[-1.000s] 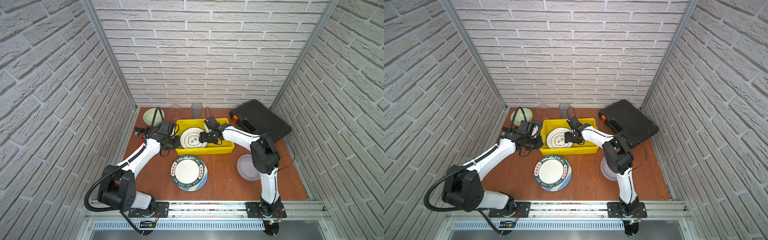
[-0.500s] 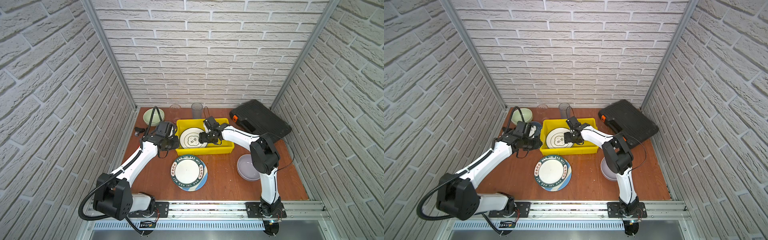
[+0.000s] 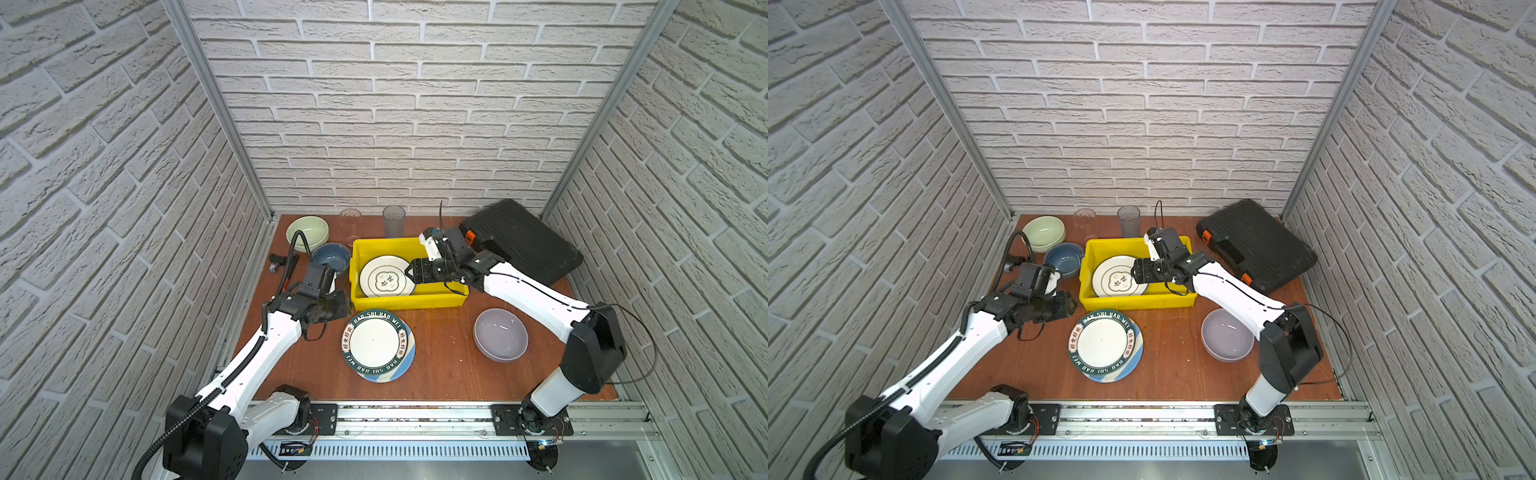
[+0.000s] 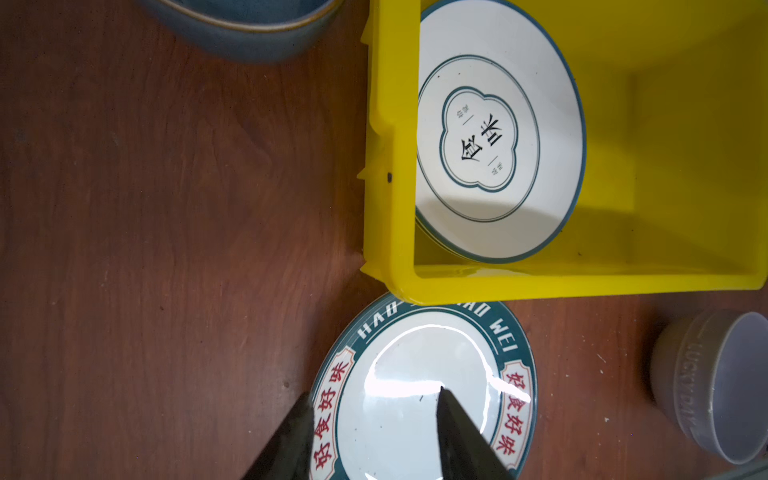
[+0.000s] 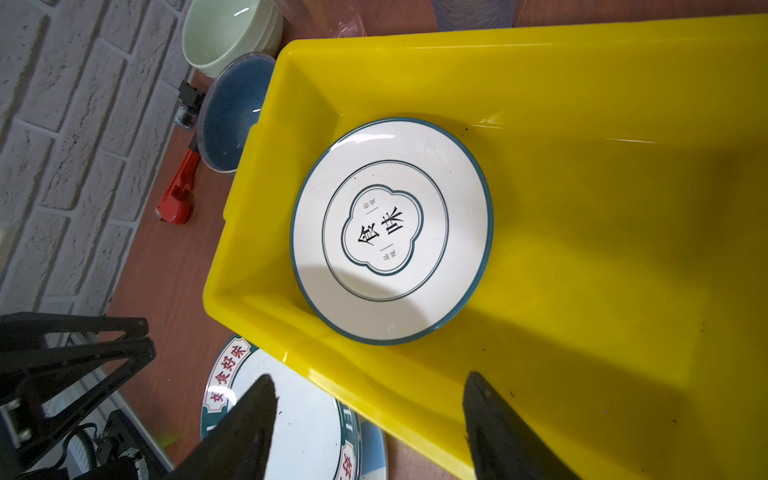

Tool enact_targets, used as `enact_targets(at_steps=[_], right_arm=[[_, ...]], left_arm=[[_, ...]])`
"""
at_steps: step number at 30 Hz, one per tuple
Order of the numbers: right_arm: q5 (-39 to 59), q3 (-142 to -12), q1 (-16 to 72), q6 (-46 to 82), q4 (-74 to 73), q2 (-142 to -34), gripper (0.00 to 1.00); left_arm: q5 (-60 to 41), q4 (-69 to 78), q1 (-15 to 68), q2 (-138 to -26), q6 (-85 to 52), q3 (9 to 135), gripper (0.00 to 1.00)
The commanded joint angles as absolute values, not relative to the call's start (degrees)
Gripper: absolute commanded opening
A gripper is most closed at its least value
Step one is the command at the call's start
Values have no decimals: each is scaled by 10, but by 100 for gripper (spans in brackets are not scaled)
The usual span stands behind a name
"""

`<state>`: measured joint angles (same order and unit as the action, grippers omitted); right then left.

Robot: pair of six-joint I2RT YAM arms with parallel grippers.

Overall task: Place the mixed dishes into the plastic bin
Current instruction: 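Move the right gripper back to the plate stack while the left gripper holds it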

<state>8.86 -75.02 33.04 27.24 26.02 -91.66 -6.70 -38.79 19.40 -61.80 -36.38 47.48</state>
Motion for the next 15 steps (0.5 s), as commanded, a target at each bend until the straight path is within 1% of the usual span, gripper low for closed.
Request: enact_targets(at_steps=[1, 6, 10, 15], right_arm=[[96, -696, 339, 300, 228, -860, 67], [73, -611, 360, 327, 207, -773, 62], [58, -555, 390, 341, 199, -725, 59], [28, -480, 426, 366, 154, -679, 53]], left_arm=[[-71, -407, 192, -609, -377, 453, 46], [-85, -405, 197, -586, -397, 419, 41], [-89, -396, 203, -564, -420, 383, 38], [-94, -367, 214, -550, -449, 337, 34]])
